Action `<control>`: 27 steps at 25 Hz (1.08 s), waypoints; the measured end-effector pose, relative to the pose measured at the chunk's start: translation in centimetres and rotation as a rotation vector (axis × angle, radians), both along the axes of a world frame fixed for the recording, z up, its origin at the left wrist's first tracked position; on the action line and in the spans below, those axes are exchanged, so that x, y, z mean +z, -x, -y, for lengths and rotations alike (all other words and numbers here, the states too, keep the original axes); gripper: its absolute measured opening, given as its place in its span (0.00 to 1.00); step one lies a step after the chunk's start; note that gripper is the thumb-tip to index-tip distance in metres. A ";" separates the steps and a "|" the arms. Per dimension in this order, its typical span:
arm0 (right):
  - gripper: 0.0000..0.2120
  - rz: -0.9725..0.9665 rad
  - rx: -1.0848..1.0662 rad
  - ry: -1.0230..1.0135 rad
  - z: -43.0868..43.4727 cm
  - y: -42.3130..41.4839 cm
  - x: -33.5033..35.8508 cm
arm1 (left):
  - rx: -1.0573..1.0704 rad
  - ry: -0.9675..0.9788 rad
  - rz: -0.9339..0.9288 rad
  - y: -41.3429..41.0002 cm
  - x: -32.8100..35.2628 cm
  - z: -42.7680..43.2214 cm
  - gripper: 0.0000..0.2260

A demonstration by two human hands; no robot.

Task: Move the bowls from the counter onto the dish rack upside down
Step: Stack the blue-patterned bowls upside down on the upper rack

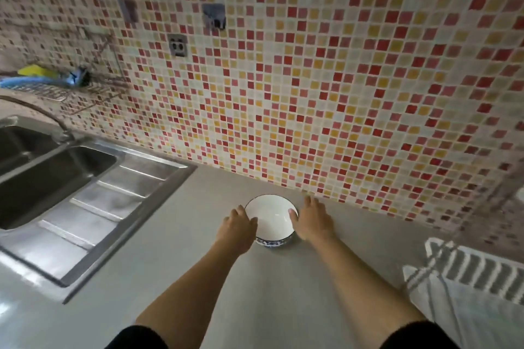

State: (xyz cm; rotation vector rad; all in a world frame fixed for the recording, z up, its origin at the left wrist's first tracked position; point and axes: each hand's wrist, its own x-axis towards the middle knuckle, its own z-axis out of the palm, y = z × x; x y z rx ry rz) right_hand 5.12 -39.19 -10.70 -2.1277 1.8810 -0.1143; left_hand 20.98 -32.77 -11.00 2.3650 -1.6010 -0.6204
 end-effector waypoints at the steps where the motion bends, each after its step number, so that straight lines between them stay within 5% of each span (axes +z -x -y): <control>1: 0.32 0.009 -0.027 -0.038 1.1 0.0 -1.3 | 0.025 -0.027 -0.033 0.0 -0.9 1.1 0.26; 6: 0.33 0.108 -0.143 -0.209 3.0 0.3 -5.7 | 0.074 -0.125 -0.108 1.0 -4.2 3.9 0.31; 11: 0.18 0.146 -0.169 -0.236 3.8 -1.2 -7.1 | 0.122 -0.153 -0.031 1.4 -4.8 4.8 0.31; 15: 0.18 0.144 -0.195 -0.234 3.5 -1.4 -6.9 | 0.128 -0.112 -0.003 1.4 -4.5 4.6 0.31; 20: 0.17 0.244 -0.153 -0.110 1.7 -0.7 -5.6 | 0.204 0.057 -0.148 1.5 -2.4 3.3 0.32; 27: 0.15 0.644 -0.097 -0.022 -6.0 2.1 0.1 | 0.110 0.438 -0.263 1.8 2.2 -4.1 0.23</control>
